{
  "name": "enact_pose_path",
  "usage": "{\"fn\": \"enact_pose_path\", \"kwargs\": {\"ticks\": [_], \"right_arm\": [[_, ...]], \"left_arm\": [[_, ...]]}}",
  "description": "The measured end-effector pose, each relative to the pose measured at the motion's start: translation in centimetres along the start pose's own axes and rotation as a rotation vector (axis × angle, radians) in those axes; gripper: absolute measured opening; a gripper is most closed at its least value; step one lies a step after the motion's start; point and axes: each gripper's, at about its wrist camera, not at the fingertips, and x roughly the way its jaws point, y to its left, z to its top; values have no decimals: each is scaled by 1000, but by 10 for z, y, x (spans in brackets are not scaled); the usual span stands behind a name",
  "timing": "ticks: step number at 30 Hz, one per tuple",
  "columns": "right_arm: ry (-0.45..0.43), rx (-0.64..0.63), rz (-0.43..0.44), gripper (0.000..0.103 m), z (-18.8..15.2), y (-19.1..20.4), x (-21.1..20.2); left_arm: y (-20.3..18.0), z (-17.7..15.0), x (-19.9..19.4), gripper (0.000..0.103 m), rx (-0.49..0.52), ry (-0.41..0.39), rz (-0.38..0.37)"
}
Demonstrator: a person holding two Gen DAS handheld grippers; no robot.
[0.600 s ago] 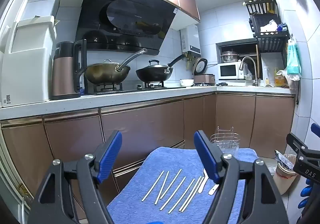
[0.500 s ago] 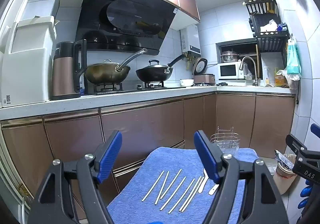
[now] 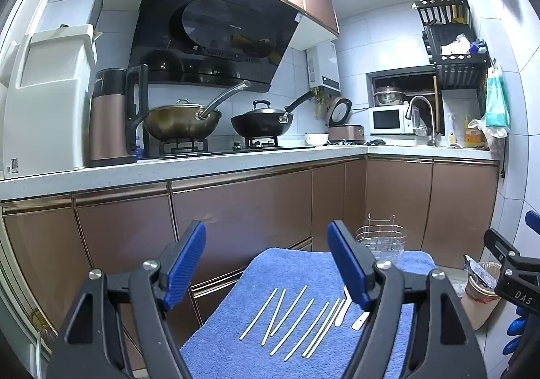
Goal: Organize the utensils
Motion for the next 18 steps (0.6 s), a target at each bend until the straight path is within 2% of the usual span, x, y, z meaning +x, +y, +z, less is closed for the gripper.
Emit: {"fn": "enact_pose_path", "kwargs": {"ticks": [18], "right_arm": [[1, 14, 4, 103, -2, 0, 2]], "left_arm": [[6, -3, -3, 73, -1, -24, -3]]}}
